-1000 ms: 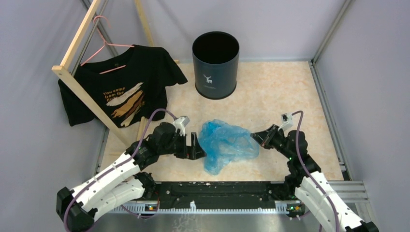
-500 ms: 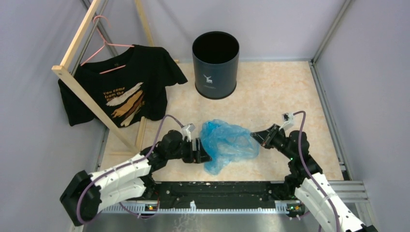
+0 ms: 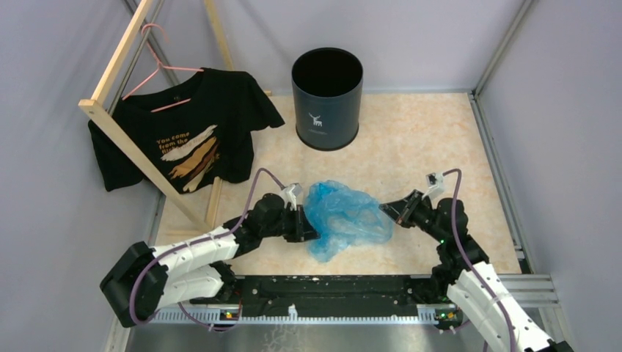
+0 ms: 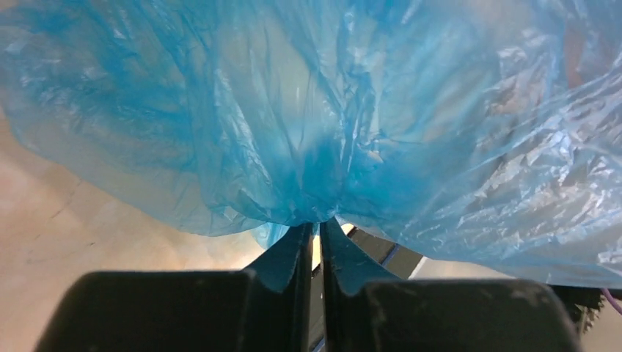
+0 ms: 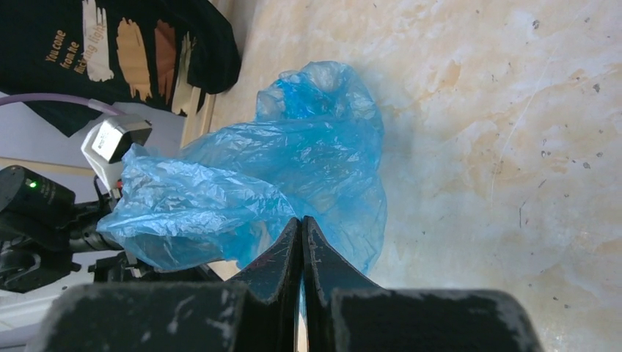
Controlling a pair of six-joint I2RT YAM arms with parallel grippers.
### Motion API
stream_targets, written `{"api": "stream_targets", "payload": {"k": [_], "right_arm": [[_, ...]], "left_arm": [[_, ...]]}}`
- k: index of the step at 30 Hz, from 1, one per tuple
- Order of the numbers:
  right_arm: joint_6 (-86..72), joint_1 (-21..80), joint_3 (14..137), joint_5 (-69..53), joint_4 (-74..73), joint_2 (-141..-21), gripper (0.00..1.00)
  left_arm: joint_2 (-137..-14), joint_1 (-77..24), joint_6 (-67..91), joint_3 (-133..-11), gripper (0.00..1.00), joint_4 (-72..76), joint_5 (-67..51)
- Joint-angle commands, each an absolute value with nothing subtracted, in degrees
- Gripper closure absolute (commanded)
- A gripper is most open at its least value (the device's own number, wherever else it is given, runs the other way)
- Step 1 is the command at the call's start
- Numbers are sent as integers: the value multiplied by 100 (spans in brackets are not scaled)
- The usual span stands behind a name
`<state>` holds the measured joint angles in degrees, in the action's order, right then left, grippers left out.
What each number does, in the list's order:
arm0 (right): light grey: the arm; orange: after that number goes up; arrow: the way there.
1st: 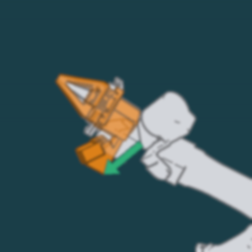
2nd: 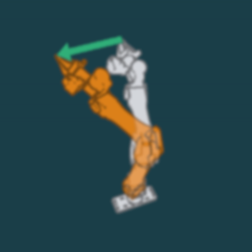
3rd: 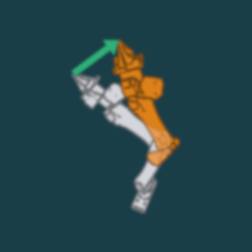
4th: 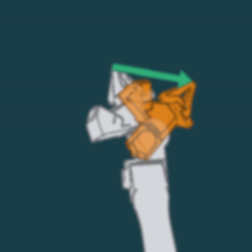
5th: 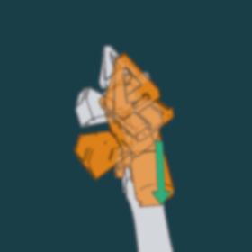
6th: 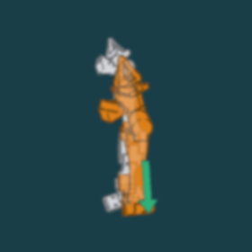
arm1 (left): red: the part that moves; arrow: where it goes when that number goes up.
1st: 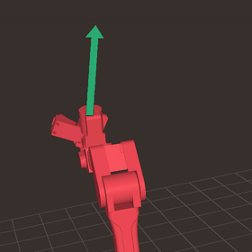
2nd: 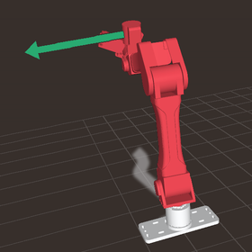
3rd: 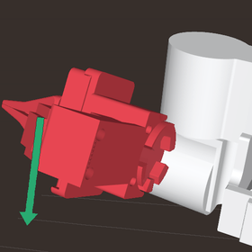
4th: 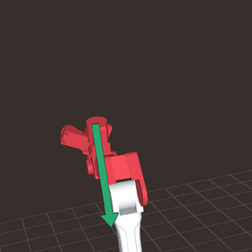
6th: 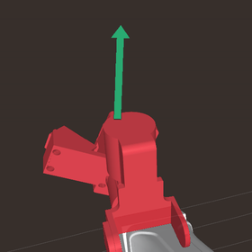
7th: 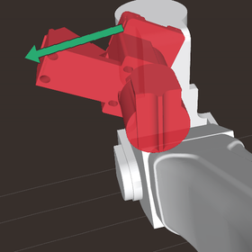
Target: Put the trash bags into the trash bin
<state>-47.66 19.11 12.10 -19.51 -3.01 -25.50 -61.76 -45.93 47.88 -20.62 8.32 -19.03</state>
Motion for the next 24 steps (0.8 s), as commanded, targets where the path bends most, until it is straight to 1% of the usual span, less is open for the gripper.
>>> {"api": "stream_targets", "payload": {"k": [1,4,5,6,8,9,11,13,14,16,18,20,22,24], "right_arm": [[-4644,1969,1335,-1736,-184,-2729,100],[-4423,1887,1809,-1442,-478,-3116,100],[-4273,1799,2141,-1487,-664,-3369,100],[-4042,1676,2576,-1590,-904,-3645,100],[-3418,1492,3777,-1687,-1603,-4228,100],[-3074,1465,4834,-1596,-2034,-4518,100],[-2501,1468,6381,-1426,-2853,-4787,100],[-2192,1468,7584,-1613,-3203,-4826,100],[-2144,1469,7909,-1798,-3152,-4776,100],[-2258,1468,7918,-2317,-2804,-4534,100],[-2651,1470,6980,-2726,-2212,-4147,100],[-3053,1470,5708,-2890,-1845,-3801,100],[-3281,1478,4623,-3041,-1687,-3533,100],[-3468,1473,3861,-3130,-1499,-3257,100]], "left_arm": [[-6003,-4610,4436,-2767,89,86,-1193],[-6057,-4584,4096,-3635,96,-776,-543],[-6149,-4553,3916,-4178,99,-1162,-390],[-6315,-4523,3670,-4934,100,-1612,-288],[-6740,-4518,3053,-6753,100,-2546,-170],[-7038,-4518,2799,-7756,100,-3032,-181],[-7342,-4534,2416,-9504,100,-3672,-249],[-7309,-4536,2245,-10424,100,-3733,-384],[-7123,-4535,2242,-10459,100,-3559,-417],[-6558,-4540,2294,-9804,100,-2977,-288],[-5896,-4540,2431,-8562,100,-2253,191],[-5447,-4531,2715,-7488,100,-2175,571],[-5228,-4530,2970,-6698,100,-2265,473],[-5122,-4532,3189,-6035,100,-2271,63]]}}
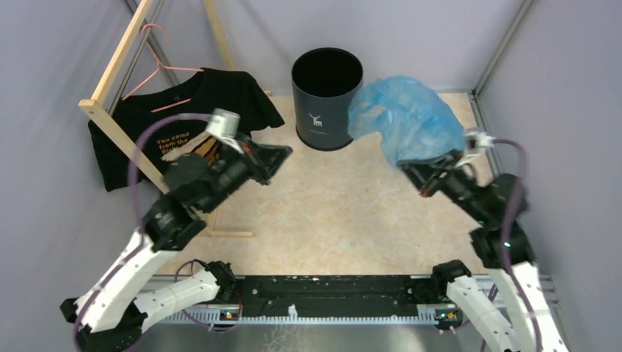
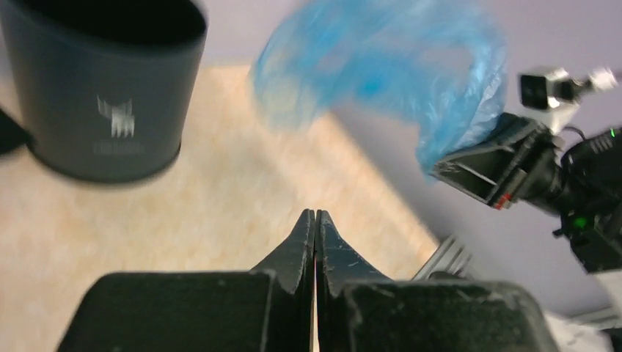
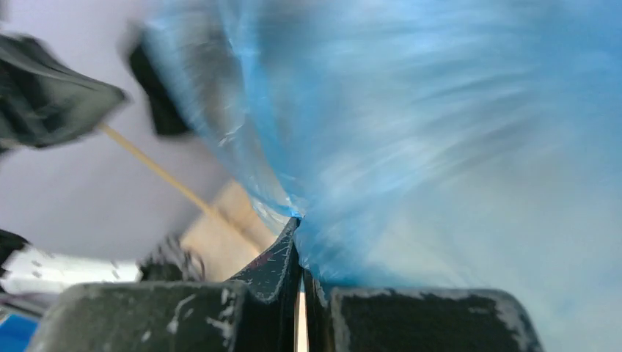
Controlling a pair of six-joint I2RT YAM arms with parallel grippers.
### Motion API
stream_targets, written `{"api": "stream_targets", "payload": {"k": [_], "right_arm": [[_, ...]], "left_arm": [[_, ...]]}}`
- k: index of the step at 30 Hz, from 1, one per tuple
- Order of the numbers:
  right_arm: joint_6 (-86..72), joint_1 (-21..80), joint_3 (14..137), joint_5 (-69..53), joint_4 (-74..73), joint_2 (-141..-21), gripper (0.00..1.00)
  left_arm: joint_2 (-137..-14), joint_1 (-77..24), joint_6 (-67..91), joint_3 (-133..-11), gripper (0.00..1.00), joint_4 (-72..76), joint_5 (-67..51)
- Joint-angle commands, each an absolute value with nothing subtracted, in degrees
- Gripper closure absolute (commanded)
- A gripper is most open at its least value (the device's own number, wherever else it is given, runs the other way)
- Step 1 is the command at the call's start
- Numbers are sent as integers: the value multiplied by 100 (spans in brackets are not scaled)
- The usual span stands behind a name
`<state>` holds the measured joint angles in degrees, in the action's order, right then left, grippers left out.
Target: Put the trash bags into the trash bin
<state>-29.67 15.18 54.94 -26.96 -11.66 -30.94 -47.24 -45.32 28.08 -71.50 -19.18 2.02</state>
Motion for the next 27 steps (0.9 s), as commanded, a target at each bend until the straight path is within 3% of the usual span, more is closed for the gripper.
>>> {"api": "stream_targets", "payload": {"k": [1,2,4,9,12,18,27], "right_arm": [[-3588,1476,3584,-3207,-1366,-3111,100],[-3754,1478,3378,-3320,-1175,-2982,100],[-4184,1483,3045,-3486,-725,-2822,100],[-4704,1749,2537,-3698,251,-3216,100],[-4758,1956,2205,-3685,384,-3378,100],[-4985,2136,1498,-3749,531,-2914,100],[-5276,2210,983,-3124,-886,-1442,100]], "left_arm": [[-5090,-4535,3270,-5718,100,-2257,-256],[-5075,-4537,3351,-5536,100,-2249,-463],[-5073,-4536,3383,-5315,87,-2209,-704],[-5242,-4527,3357,-5226,27,-2113,-650],[-5554,-4531,3484,-5265,4,-2049,-668],[-6168,-4531,3984,-4789,2,-1284,-1149],[-7808,-4552,5542,-4077,2,1048,-2248]]}}
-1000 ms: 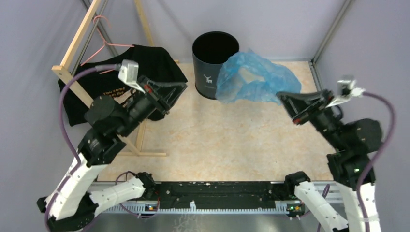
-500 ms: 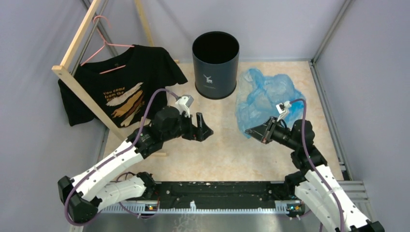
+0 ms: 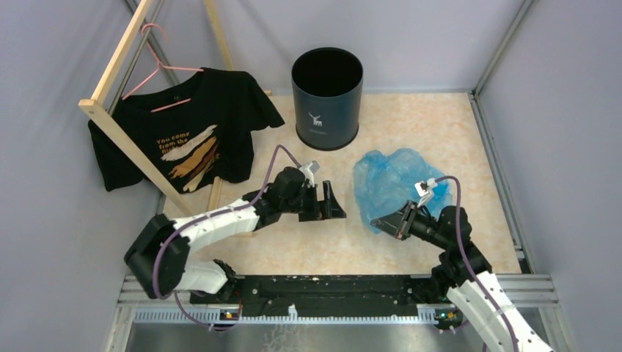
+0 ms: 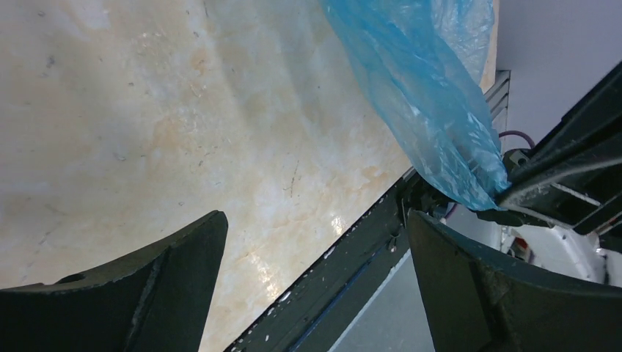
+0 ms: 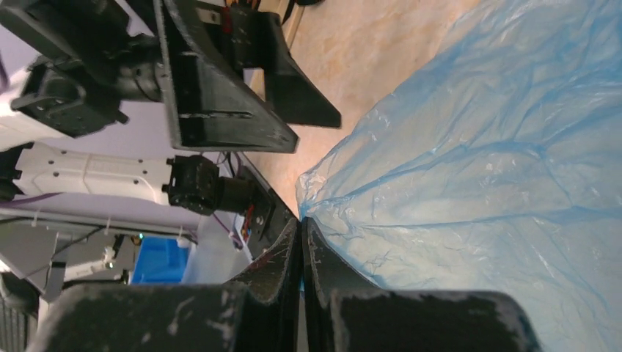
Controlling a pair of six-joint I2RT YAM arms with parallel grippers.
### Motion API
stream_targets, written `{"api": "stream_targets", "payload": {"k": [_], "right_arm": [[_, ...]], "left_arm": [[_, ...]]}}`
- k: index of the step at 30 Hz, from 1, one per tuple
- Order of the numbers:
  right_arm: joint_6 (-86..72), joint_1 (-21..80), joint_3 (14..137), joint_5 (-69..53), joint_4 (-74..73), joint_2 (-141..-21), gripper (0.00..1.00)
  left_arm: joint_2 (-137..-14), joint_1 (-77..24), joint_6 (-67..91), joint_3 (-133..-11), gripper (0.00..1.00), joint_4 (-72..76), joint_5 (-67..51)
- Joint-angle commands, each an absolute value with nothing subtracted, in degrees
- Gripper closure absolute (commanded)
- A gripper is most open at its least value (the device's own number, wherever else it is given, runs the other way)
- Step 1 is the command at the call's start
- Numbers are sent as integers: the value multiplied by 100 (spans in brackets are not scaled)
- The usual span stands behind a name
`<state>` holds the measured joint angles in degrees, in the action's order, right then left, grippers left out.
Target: Put the trash bags into the trash bin
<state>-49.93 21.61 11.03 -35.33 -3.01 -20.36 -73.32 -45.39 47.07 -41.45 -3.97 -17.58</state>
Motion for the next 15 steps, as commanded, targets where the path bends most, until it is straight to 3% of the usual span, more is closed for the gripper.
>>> {"api": "stream_targets", "payload": {"k": [1,6,15], "right_arm": [[-5314,2213,976,-3024,-1103,-1248,100],[-5385,2213,1185,-2663,-1640,-628,100],[-5186,2209,1270,-2653,-1575,-895,100]], "left_arm": [[-8025,-4555,5667,-4083,2,1312,-2337],[-8858,-4544,6322,-4149,2,2314,-2495],[-9376,-4535,7750,-3492,2,3587,-1693]]}}
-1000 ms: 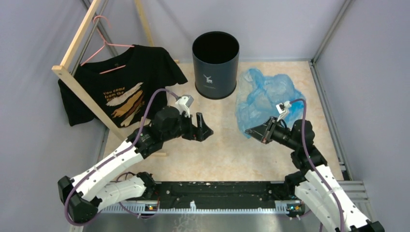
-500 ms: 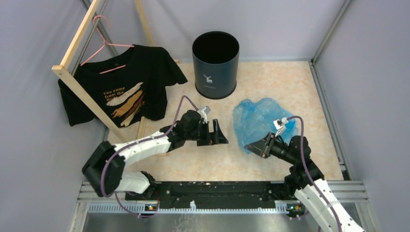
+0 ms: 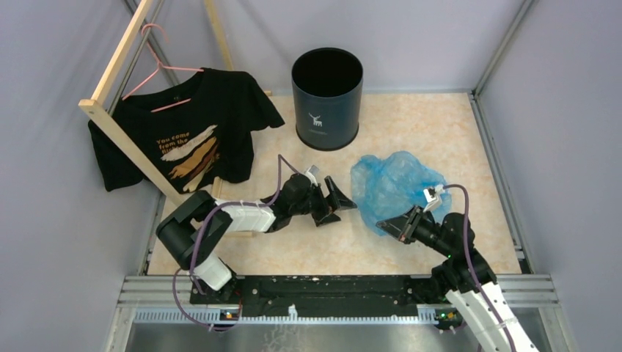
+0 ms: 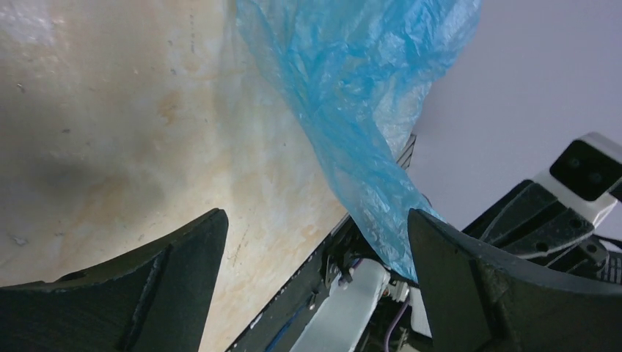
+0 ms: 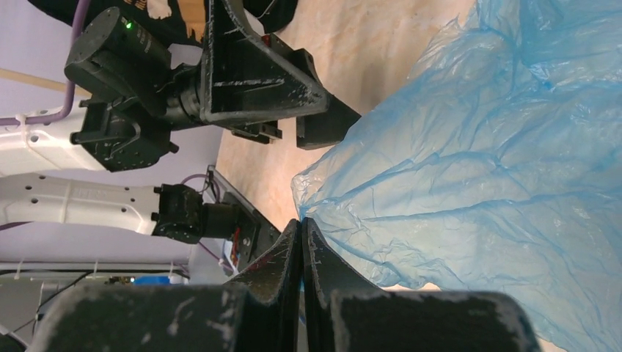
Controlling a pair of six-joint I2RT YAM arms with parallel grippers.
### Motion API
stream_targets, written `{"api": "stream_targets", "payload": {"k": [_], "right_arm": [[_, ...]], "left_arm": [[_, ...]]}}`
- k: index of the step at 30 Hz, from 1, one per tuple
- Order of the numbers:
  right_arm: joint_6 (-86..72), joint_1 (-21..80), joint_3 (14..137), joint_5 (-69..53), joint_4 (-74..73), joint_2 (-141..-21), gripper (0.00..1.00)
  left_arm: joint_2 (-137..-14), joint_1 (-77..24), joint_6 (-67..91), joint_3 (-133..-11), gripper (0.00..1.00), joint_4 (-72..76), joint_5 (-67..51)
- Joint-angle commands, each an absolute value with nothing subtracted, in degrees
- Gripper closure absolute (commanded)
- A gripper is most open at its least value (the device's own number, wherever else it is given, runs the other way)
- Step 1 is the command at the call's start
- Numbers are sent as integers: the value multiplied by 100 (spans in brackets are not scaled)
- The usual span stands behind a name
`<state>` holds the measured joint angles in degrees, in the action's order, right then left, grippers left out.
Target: Put the trash bags into the trash bin
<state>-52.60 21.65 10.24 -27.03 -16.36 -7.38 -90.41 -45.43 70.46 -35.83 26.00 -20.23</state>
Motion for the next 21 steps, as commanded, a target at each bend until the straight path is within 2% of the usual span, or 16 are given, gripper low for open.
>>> {"api": "stream_targets", "payload": {"k": [1,7,11,12,15,17,21], "right_arm": [[-5171,2210,1272,-2654,-1567,-918,100],[-5168,2215,1346,-2683,-1551,-888,100],[-5204,2210,1480,-2733,-1459,-868,100],[-5202,2215,1548,-2726,-1428,-875,100],[-5115,2214,1786,-2634,-1442,-941,100],[-5038,2215,1955,-2571,-1490,-993,100],[-4991,2212,2156,-2581,-1394,-1142,100]], "left_arm": [[-9495,-4512,7802,-3553,2,3566,-1694],[-10420,-4081,8098,-4225,2,2861,-2119],[-10800,-4083,8285,-4423,7,2955,-2268],[-10882,-4073,8389,-4383,9,3300,-2379],[-11138,-3987,9072,-3985,27,4835,-2621],[-11253,-3981,9387,-3747,35,5438,-2560],[-11382,-4043,9364,-4021,38,5066,-2597]]}}
